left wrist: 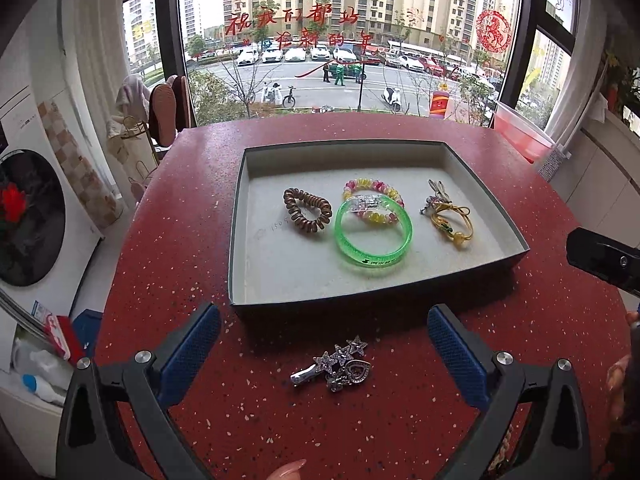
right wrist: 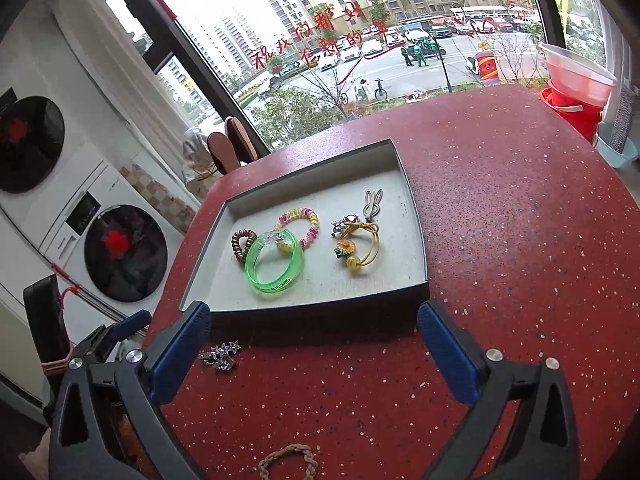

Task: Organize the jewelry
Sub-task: 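Withdraw both open tools from the tray toward the remaining jewelry, then grasp the black hair clip with the right tool while the left tool grasps the silver star hairpin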

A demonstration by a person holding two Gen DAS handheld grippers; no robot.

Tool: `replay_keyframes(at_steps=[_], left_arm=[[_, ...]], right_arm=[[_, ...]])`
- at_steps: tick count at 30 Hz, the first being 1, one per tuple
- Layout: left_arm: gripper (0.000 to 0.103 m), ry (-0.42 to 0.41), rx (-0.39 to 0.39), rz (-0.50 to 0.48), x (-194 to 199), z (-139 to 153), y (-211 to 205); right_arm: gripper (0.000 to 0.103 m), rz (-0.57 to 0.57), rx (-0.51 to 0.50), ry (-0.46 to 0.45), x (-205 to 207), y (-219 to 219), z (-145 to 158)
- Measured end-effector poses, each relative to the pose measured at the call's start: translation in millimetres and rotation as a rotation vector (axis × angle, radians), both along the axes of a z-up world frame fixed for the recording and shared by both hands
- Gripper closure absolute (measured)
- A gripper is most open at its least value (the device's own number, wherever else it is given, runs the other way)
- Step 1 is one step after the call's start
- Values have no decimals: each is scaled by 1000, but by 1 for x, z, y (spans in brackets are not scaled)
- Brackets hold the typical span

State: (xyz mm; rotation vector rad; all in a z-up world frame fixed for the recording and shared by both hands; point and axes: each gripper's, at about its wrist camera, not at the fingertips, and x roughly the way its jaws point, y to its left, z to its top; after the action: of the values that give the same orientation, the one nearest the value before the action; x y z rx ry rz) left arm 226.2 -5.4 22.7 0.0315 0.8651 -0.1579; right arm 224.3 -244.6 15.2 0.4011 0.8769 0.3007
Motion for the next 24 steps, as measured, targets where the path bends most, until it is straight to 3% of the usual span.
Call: replay_keyframes(at_steps=[4, 12, 24], left_arm=[[0, 17, 16, 23, -10, -8, 11], [0, 52, 28, 84, -24, -30, 31], [0, 74, 19, 22, -42, -47, 25]], right_arm=[[0, -8, -9, 1, -9, 3, -2], [0, 26, -63, 107, -31, 6, -16], [0, 151, -192, 183, -92, 34, -41]])
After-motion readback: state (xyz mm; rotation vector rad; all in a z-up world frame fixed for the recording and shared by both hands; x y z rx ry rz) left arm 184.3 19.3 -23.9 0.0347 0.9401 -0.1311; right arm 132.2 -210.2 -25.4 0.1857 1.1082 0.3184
